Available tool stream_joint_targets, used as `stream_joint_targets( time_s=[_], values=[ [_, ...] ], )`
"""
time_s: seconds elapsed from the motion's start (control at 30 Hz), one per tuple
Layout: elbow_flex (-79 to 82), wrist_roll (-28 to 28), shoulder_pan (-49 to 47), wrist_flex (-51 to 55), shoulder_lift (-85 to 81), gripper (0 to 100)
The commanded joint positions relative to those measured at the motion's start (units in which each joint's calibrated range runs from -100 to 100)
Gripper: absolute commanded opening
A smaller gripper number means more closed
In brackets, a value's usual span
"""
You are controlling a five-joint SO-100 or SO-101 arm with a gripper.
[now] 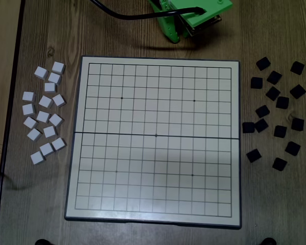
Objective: Grasp a Black stone and put it on the board on position (0,0).
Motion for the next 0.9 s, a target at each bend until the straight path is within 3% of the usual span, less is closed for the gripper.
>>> stream_joint_targets(
  time_s=[0.0,0.73,0.87],
  values=[
    [0.27,0.34,-0.10,2.31,1.09,7],
    [0.27,0.34,-0.01,2.31,1.09,10],
    [0.27,0.34,0.08,2.31,1.09,7]
  ],
)
